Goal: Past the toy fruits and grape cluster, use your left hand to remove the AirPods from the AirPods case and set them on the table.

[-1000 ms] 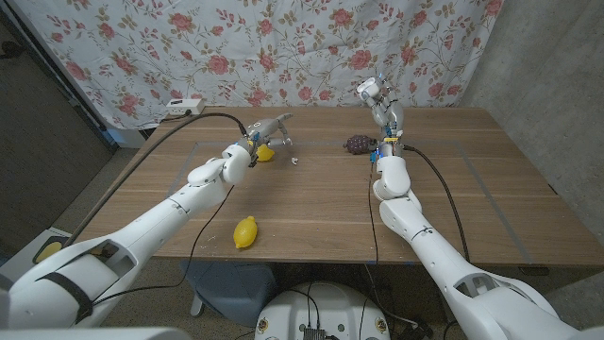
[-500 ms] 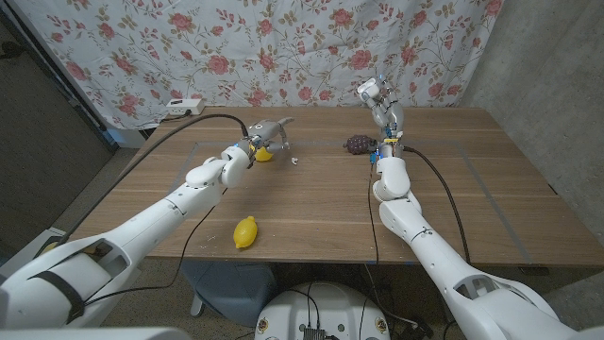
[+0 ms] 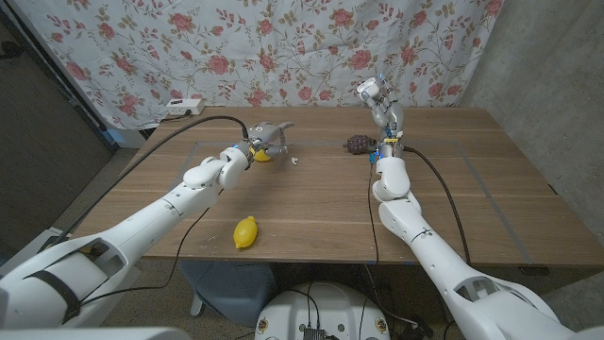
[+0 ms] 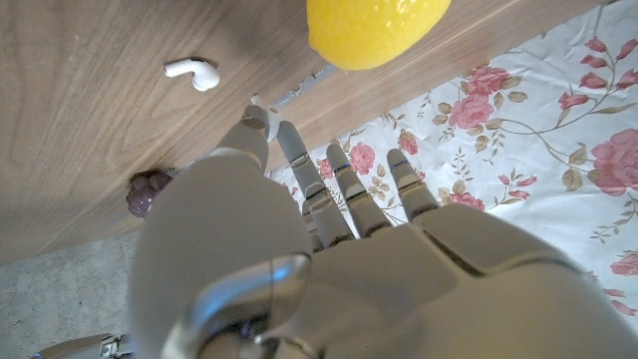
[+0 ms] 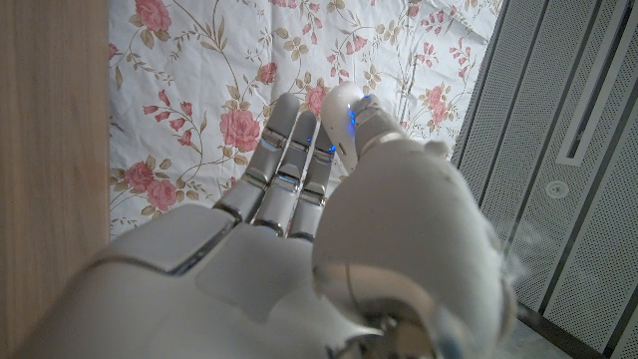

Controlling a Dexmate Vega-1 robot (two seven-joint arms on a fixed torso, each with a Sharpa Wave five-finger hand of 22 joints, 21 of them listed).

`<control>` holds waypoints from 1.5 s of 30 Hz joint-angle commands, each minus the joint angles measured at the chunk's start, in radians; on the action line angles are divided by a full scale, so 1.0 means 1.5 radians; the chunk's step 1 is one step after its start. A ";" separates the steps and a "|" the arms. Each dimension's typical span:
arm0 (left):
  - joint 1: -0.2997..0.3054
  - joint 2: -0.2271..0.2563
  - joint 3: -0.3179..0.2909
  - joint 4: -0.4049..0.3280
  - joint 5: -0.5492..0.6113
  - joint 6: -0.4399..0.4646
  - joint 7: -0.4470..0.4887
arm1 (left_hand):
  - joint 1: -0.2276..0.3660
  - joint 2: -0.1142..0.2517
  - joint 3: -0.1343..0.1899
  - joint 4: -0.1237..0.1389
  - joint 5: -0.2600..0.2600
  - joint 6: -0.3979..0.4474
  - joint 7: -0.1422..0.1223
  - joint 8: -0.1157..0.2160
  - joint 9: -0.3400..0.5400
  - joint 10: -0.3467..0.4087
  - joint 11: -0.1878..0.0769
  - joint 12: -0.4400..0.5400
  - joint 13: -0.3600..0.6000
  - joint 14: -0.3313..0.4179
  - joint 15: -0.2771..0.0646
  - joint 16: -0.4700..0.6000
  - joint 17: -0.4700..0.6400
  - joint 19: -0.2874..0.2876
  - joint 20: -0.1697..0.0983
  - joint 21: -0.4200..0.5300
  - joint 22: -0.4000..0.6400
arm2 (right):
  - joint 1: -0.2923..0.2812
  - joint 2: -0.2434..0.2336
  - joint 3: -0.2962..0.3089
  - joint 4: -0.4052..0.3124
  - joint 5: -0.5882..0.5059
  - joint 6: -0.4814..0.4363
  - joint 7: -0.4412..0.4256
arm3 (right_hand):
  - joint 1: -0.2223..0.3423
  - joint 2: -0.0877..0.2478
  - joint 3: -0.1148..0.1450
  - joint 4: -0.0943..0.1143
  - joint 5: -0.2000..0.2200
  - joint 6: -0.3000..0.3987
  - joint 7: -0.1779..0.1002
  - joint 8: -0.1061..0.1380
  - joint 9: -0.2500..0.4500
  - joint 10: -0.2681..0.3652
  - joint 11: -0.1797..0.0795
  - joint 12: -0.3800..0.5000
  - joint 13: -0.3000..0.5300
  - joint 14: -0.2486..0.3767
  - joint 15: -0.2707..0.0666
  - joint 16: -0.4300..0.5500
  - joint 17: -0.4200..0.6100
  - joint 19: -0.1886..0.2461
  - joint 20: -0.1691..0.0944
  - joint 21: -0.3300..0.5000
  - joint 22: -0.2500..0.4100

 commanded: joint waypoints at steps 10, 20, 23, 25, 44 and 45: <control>-0.018 0.005 0.009 0.026 0.007 -0.040 -0.028 | -0.044 -0.009 -0.007 0.019 0.009 -0.010 -0.016 0.001 0.000 -0.022 -0.006 -0.023 -0.029 0.007 -0.004 -0.036 -0.021 -0.005 -0.002 0.001 0.002 | -0.002 -0.003 -0.005 -0.013 -0.007 -0.008 -0.008 | 0.009 0.016 0.002 -0.002 0.007 0.002 0.003 0.002 0.002 0.065 -0.064 0.054 0.003 0.002 -0.123 0.000 -0.001 -0.005 -0.114 0.009 0.000; -0.016 0.007 0.004 0.031 0.000 -0.049 -0.022 | -0.096 -0.028 -0.022 0.033 0.008 -0.008 -0.019 0.006 -0.001 -0.046 -0.004 -0.056 -0.061 -0.002 -0.002 -0.061 -0.037 -0.009 -0.003 -0.001 0.002 | 0.000 0.000 -0.008 -0.012 -0.010 -0.010 -0.012 | 0.009 0.016 0.002 -0.002 0.008 0.003 0.004 0.002 0.002 0.066 -0.064 0.055 0.002 0.002 -0.123 0.000 -0.001 -0.007 -0.114 0.010 0.000; -0.017 0.006 0.002 0.033 -0.007 -0.052 -0.026 | -0.109 -0.031 -0.025 0.036 0.007 -0.008 -0.022 0.006 -0.001 -0.050 -0.004 -0.064 -0.068 -0.002 -0.001 -0.064 -0.041 -0.010 -0.004 -0.002 0.002 | 0.002 0.001 -0.009 -0.009 -0.011 -0.009 -0.012 | 0.009 0.016 0.002 -0.002 0.008 0.003 0.004 0.002 0.002 0.066 -0.064 0.055 0.001 0.002 -0.123 0.000 -0.001 -0.007 -0.114 0.011 0.000; -0.012 0.007 -0.001 0.031 -0.006 -0.048 -0.016 | -0.116 -0.035 -0.027 0.036 0.007 -0.008 -0.022 0.007 -0.001 -0.054 -0.004 -0.072 -0.074 -0.005 -0.001 -0.069 -0.044 -0.011 -0.002 -0.002 0.002 | 0.003 0.001 -0.010 -0.008 -0.012 -0.009 -0.011 | 0.009 0.016 0.002 -0.002 0.008 0.003 0.004 0.003 0.002 0.065 -0.065 0.055 0.002 0.002 -0.123 0.000 -0.001 -0.007 -0.114 0.011 0.000; 0.046 0.011 -0.084 -0.022 -0.117 -0.072 0.026 | -0.166 -0.038 -0.032 0.046 0.007 -0.013 -0.017 0.008 -0.002 -0.101 0.003 -0.133 -0.112 -0.020 0.014 -0.084 -0.062 -0.012 0.003 -0.003 0.002 | 0.015 0.009 -0.022 0.001 -0.036 -0.008 -0.027 | 0.008 0.016 0.002 -0.003 0.009 0.003 0.003 0.002 0.002 0.064 -0.066 0.057 0.002 0.002 -0.123 0.000 -0.002 -0.009 -0.114 0.013 0.000; 0.048 0.012 -0.088 -0.020 -0.125 -0.081 0.030 | -0.167 -0.038 -0.032 0.046 0.007 -0.013 -0.017 0.008 -0.002 -0.102 0.003 -0.135 -0.112 -0.022 0.016 -0.084 -0.062 -0.012 0.003 -0.003 0.002 | 0.014 0.009 -0.022 -0.001 -0.038 -0.010 -0.029 | 0.008 0.016 0.002 -0.003 0.009 0.003 0.003 0.002 0.002 0.064 -0.066 0.057 0.002 0.002 -0.123 0.000 -0.002 -0.009 -0.114 0.013 0.000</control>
